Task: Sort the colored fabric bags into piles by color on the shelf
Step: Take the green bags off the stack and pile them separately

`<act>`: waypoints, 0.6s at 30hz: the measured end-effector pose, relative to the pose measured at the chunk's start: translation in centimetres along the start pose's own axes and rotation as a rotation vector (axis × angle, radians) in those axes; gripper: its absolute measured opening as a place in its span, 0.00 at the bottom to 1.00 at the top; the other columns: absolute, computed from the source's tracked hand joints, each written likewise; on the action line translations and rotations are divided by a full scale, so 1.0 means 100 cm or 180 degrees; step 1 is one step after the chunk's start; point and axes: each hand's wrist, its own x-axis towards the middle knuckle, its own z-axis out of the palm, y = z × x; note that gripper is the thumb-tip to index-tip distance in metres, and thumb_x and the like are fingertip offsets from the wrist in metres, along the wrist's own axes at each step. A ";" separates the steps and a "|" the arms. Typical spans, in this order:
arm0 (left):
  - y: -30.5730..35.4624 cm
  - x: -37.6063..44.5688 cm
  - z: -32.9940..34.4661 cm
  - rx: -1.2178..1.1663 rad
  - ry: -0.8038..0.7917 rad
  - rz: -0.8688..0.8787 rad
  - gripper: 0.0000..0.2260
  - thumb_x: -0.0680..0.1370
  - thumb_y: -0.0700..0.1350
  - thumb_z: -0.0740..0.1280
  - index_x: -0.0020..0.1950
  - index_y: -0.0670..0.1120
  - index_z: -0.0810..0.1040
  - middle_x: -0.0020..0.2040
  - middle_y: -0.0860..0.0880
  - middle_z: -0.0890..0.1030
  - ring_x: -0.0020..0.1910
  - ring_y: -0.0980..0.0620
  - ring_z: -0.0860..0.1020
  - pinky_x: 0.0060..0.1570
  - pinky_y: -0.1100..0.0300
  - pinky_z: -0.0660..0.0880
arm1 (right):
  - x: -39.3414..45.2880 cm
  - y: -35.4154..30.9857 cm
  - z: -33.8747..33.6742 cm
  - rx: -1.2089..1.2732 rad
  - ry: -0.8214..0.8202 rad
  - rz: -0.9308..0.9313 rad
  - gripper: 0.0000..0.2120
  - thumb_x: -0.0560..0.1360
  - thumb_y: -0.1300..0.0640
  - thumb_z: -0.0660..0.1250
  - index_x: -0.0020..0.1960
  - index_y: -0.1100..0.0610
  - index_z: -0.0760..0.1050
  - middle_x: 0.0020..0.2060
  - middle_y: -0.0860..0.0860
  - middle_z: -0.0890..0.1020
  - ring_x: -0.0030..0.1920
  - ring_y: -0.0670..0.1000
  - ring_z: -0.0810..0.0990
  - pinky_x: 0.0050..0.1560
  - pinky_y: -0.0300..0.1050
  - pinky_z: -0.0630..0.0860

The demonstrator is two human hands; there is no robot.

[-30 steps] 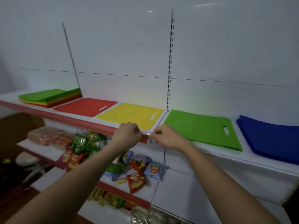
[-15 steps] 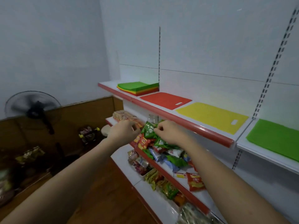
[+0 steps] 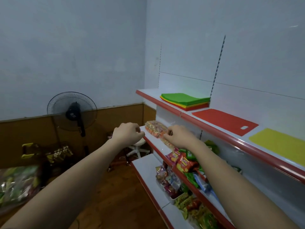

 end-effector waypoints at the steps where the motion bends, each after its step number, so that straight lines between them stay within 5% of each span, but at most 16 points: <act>1: -0.009 0.010 0.000 -0.0012 -0.0034 -0.0029 0.16 0.79 0.60 0.61 0.58 0.51 0.78 0.45 0.53 0.79 0.45 0.53 0.78 0.49 0.51 0.80 | 0.013 -0.004 0.003 -0.0007 0.0003 -0.0014 0.17 0.77 0.47 0.63 0.45 0.61 0.79 0.39 0.56 0.83 0.39 0.56 0.81 0.41 0.55 0.79; 5: -0.038 0.056 0.004 -0.0021 -0.0086 -0.0025 0.16 0.79 0.60 0.61 0.58 0.52 0.78 0.46 0.54 0.78 0.46 0.54 0.78 0.50 0.52 0.79 | 0.064 -0.012 0.010 0.0019 -0.0023 0.0008 0.17 0.77 0.49 0.63 0.45 0.64 0.79 0.38 0.58 0.82 0.36 0.56 0.80 0.39 0.55 0.79; 10: -0.061 0.131 0.018 -0.0083 -0.0021 0.0036 0.15 0.78 0.60 0.61 0.57 0.53 0.79 0.47 0.55 0.78 0.45 0.55 0.77 0.39 0.60 0.75 | 0.133 0.000 0.022 0.0083 -0.0019 0.0074 0.17 0.78 0.51 0.63 0.40 0.64 0.77 0.35 0.57 0.79 0.33 0.54 0.75 0.35 0.49 0.70; 14: -0.068 0.196 0.034 -0.0191 -0.0063 0.0065 0.15 0.78 0.61 0.61 0.55 0.53 0.78 0.47 0.55 0.80 0.44 0.57 0.78 0.47 0.54 0.80 | 0.190 0.017 0.032 0.0169 -0.0005 0.0124 0.16 0.79 0.51 0.62 0.35 0.57 0.73 0.32 0.53 0.77 0.32 0.51 0.73 0.33 0.45 0.67; 18: -0.066 0.259 0.045 -0.0185 -0.0112 0.0183 0.16 0.78 0.62 0.62 0.55 0.53 0.78 0.46 0.56 0.79 0.44 0.58 0.78 0.47 0.55 0.80 | 0.249 0.034 0.030 0.0193 0.0055 0.0189 0.16 0.78 0.50 0.63 0.37 0.60 0.75 0.33 0.55 0.79 0.34 0.54 0.76 0.35 0.47 0.70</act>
